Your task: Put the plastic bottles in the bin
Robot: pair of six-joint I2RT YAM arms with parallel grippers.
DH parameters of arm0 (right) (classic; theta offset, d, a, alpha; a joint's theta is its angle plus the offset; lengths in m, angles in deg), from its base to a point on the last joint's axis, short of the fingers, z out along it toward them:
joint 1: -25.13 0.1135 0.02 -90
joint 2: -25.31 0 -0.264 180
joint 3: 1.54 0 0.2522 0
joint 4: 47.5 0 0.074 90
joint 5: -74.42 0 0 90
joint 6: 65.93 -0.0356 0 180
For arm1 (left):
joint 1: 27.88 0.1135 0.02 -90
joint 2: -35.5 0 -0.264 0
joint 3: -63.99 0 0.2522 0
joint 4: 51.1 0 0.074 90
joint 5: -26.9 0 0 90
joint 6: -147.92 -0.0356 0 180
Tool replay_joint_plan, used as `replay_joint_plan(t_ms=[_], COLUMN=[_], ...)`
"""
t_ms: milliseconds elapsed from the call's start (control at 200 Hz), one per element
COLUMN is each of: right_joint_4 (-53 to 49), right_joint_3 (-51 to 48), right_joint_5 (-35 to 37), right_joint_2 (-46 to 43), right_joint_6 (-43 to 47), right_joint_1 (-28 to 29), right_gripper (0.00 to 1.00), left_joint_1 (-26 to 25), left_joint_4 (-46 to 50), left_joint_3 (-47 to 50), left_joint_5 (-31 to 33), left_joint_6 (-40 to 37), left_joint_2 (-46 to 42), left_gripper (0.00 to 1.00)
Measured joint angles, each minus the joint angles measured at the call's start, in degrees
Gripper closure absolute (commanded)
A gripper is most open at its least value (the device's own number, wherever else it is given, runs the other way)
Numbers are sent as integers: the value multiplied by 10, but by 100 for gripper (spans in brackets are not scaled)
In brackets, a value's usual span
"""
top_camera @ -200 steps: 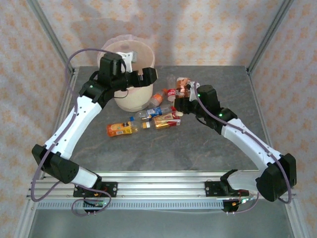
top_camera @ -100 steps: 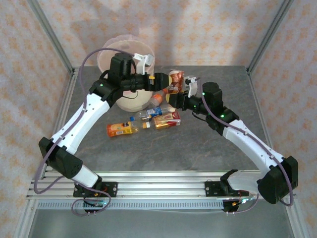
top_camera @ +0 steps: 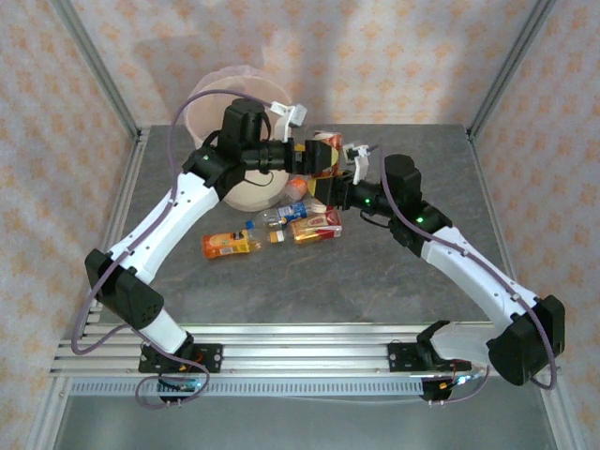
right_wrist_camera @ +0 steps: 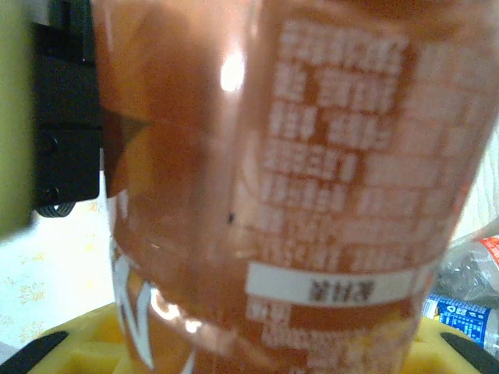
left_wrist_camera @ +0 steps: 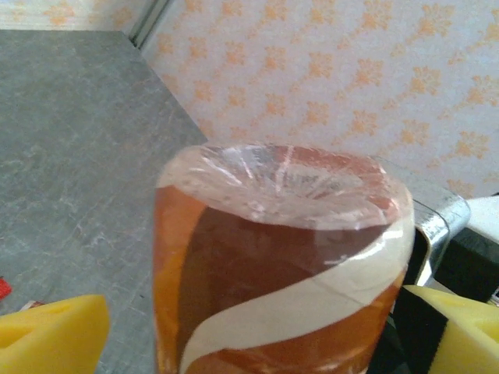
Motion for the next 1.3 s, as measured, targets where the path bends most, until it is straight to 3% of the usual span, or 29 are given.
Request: replay_joint_plan(t_ms=[80, 165, 245, 320, 636, 901, 1101, 1301], right_joint_4=[1, 1, 0, 0, -30, -74, -137, -244], right_joint_3=[3, 9, 15, 19, 30, 36, 44, 127], right_joint_5=[-2, -2, -1, 1, 26, 85, 190, 316], right_joint_2=[0, 0, 1, 2, 3, -14, -14, 47], right_joint_6=[0, -2, -4, -5, 8, 13, 1, -31], right_joint_1=[0, 2, 3, 3, 5, 7, 7, 7], right_gripper=[58, 56, 51, 46, 0, 1, 1, 1], left_joint_1=[-5, -7, -7, -7, -4, 69, 127, 155], left_joint_4=[-2, -2, -6, -5, 60, 126, 178, 247], left_joint_3=[0, -1, -3, -9, -89, -228, -359, -482], left_joint_5=[-3, -6, -12, -11, 48, 109, 157, 188], left_joint_6=[0, 4, 1, -2, -34, -68, -109, -144], left_joint_2=[1, 4, 5, 5, 5, 38, 106, 202], left_gripper=[14, 29, 43, 50, 53, 55, 54, 54])
